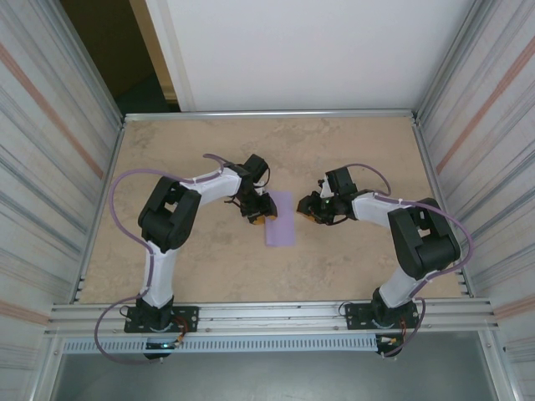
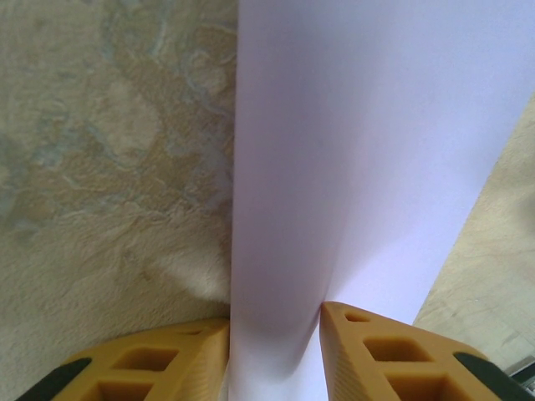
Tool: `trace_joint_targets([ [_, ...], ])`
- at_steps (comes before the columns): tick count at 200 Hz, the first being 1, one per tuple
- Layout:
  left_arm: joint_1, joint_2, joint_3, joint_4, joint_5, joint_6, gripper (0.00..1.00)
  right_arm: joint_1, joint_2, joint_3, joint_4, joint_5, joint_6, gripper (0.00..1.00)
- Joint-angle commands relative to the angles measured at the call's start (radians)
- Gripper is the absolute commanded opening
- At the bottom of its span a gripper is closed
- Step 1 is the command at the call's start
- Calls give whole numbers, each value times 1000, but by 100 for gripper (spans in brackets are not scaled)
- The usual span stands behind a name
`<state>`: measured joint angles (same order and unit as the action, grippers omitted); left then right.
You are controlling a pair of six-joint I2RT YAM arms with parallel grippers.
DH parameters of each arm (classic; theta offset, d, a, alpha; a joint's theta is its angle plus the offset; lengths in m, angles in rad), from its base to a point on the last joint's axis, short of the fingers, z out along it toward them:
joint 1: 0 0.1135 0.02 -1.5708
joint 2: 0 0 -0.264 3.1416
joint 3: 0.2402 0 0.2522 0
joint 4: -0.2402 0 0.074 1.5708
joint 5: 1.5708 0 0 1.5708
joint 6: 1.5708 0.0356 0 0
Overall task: Fold a paper plane with a square sheet of paper (pick it up from the middle)
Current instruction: Hold the square sheet of paper at the center of the table.
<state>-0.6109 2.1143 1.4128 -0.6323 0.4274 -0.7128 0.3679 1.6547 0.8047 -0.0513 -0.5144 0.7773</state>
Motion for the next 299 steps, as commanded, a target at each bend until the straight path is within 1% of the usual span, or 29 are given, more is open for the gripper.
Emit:
trace_joint_targets([
  [1, -79, 302, -111, 92, -86, 22, 37, 11, 18, 9, 16, -33, 10, 32],
  [44, -79, 314, -116, 94, -80, -9, 38, 26, 43, 24, 22, -73, 4, 30],
  [134, -79, 323, -119, 93, -78, -1, 37, 81, 120, 84, 10, -102, -12, 24],
  [151, -79, 323, -118, 94, -76, 1, 37, 90, 137, 100, 2, -108, -17, 22],
  [196, -79, 326, -117, 92, -75, 4, 38, 97, 172, 116, -4, -108, -16, 18],
  [256, -79, 321, -120, 90, -75, 8, 38, 91, 211, 85, -44, -61, -23, 15],
  [282, -78, 286, -129, 83, -89, 3, 37, 82, 236, 64, -62, -43, -26, 13],
  [299, -76, 203, -137, 84, -92, -6, 37, 82, 256, 51, -71, -31, -29, 12],
])
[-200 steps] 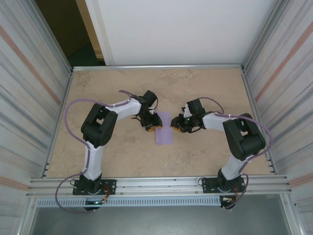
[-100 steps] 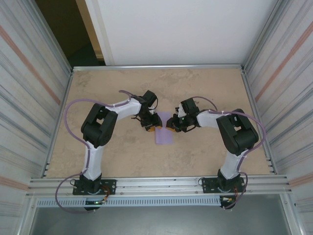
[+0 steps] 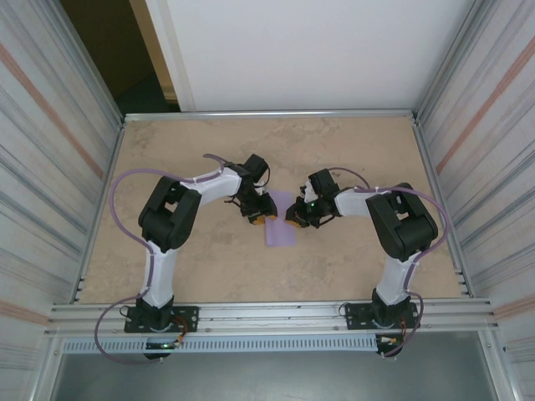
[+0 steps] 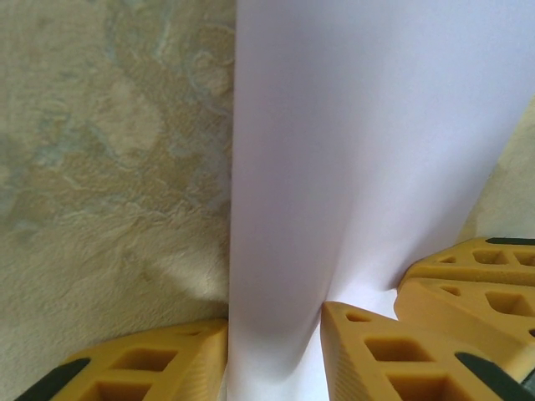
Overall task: Fold a paper plane with a square sheet of paper (pick it up from the middle)
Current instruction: Hold the square sheet of paper at the center of the table.
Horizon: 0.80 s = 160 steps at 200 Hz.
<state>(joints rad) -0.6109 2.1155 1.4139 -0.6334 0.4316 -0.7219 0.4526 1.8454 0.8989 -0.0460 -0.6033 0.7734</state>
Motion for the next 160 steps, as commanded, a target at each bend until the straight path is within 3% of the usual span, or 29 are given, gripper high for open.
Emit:
trace_joint_targets([
  [1, -76, 197, -138, 86, -96, 2, 37, -2, 65, -43, -78, 59, -25, 12],
  [60, -49, -121, -75, 78, -119, -18, 41, 2, 104, -81, -102, 128, -25, 8],
  [98, -18, -298, -174, 256, -76, -29, 43, 17, 126, -63, -121, 163, -24, 7],
  [141, -31, -335, -254, 424, 40, -18, 30, 24, 159, -41, -144, 182, -26, 4],
  [160, -48, -297, -243, 424, 65, -3, 23, 24, 169, -42, -144, 185, -25, 3],
])
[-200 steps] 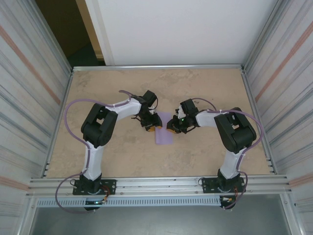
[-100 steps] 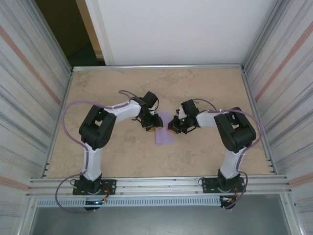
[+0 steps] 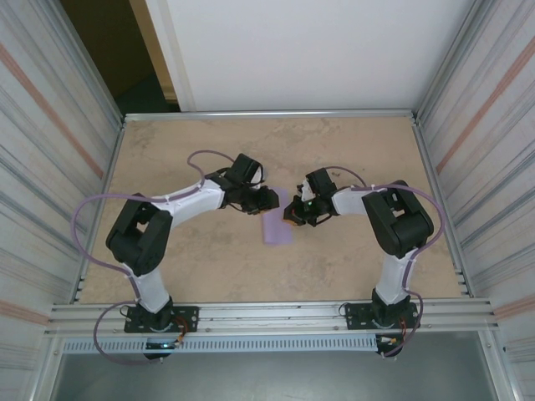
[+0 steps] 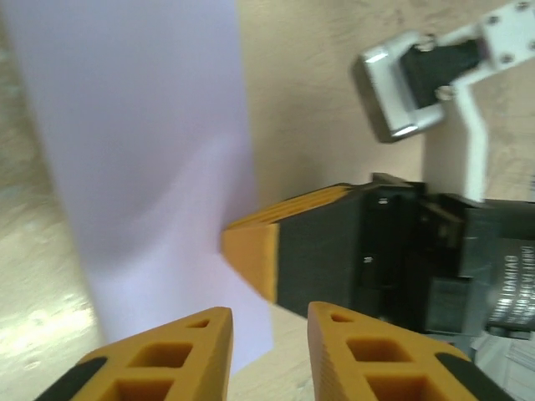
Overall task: Fold a paper plane with a square sheet of paper (pick it up from the middle)
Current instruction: Hold the square sheet of paper at the center of the table, then first fold the square sheet of paper in half at the center of the table.
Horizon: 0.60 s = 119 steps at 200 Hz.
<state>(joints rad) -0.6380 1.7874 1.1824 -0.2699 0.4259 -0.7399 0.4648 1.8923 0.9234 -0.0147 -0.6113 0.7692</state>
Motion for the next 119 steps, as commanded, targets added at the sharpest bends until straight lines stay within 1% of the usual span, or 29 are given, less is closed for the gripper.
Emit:
trace_joint_targets([
  [1, -21, 34, -10, 58, 71, 15, 23, 12, 122, -66, -176, 193, -21, 3],
  [16, -27, 81, 15, 27, 84, 22, 18, 12, 129, -69, -174, 193, -22, 3],
  [68, -27, 189, 73, -37, 90, 45, 12, 12, 143, -68, -177, 191, -27, 3],
  [97, -19, 222, 92, -61, 79, 58, 8, 12, 144, -70, -183, 193, -30, 2],
  [119, -3, 205, 79, -80, 42, 65, 7, 10, 142, -76, -185, 197, -30, 2],
])
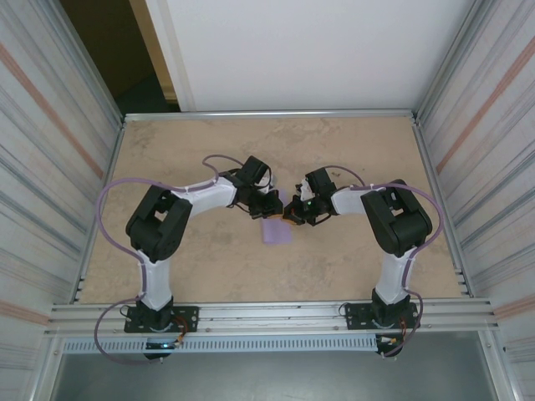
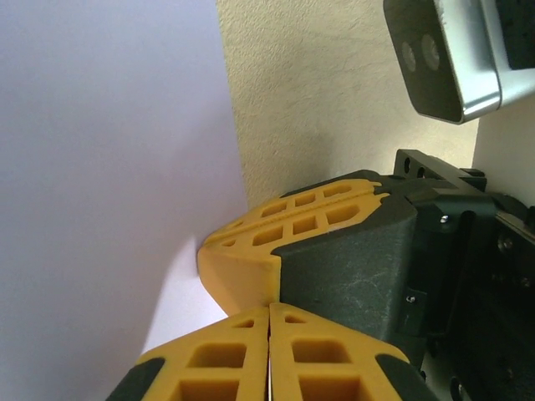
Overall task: Fold a paper plane with a square sheet of paper (pick it up from the middle)
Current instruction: First fold the square sheet of paper in half at the center of the table.
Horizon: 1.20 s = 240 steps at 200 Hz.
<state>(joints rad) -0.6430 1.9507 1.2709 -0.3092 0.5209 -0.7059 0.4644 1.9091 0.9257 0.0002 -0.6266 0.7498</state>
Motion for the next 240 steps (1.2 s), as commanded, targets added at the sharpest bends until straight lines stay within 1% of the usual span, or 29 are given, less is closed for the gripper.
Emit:
trace_joint_targets([
  [1, 2, 40, -10, -41, -51, 31, 7, 10, 126, -79, -200, 212, -10, 2],
  [20, 23, 5, -40, -9, -23, 21, 7, 8, 124, -83, -200, 213, -11, 2],
  [53, 23, -50, -75, 57, 14, -2, 7, 6, 125, -87, -195, 215, -9, 2],
  [76, 26, -37, -77, 46, -4, -3, 7, 6, 127, -88, -189, 212, -6, 2],
  [105, 23, 5, -70, 74, 54, -14, 7, 7, 125, -94, -186, 212, -4, 2],
  [132, 25, 25, -59, 58, 54, -3, 7, 6, 127, -96, -190, 217, -5, 2],
  [179, 56, 18, -85, -3, 44, 84, 7, 3, 146, -105, -203, 229, -14, 2],
  [225, 126, 7, -172, -12, 94, 193, 7, -15, 155, -130, -224, 235, -40, 1],
  [240, 151, -23, -234, 2, 92, 214, 7, -22, 150, -138, -226, 238, -46, 1],
])
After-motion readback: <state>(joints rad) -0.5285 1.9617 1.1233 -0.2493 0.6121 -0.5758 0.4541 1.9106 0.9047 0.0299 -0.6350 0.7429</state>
